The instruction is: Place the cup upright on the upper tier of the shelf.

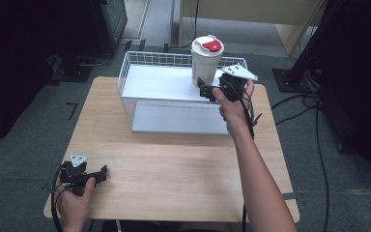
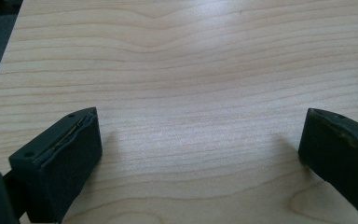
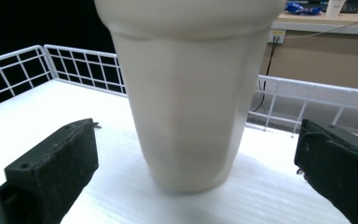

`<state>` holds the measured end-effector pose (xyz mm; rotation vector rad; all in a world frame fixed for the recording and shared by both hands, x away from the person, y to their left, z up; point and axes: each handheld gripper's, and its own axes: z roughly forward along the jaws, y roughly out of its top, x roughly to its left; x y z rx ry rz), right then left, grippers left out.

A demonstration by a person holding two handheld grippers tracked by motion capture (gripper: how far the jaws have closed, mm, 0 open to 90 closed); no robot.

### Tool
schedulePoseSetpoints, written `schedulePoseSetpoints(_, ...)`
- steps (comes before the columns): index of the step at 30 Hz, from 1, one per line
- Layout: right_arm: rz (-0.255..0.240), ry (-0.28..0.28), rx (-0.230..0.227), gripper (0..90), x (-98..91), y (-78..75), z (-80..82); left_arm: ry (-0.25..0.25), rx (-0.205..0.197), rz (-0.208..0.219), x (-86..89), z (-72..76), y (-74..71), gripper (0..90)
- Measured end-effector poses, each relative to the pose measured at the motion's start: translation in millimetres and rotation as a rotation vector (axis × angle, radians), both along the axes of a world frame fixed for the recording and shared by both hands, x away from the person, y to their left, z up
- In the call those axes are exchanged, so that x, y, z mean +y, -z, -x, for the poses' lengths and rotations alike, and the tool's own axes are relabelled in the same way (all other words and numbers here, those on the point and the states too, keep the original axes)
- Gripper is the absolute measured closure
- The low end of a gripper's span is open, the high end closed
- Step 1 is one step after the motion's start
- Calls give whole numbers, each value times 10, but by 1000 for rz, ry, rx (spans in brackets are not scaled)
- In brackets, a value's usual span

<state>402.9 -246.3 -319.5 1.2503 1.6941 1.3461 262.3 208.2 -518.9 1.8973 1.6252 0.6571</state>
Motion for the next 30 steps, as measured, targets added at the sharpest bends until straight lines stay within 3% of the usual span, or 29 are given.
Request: schedulePoseSetpoints(30,46,3,-5,0,-298,484,874,0,0,0,0,0,-1,0)
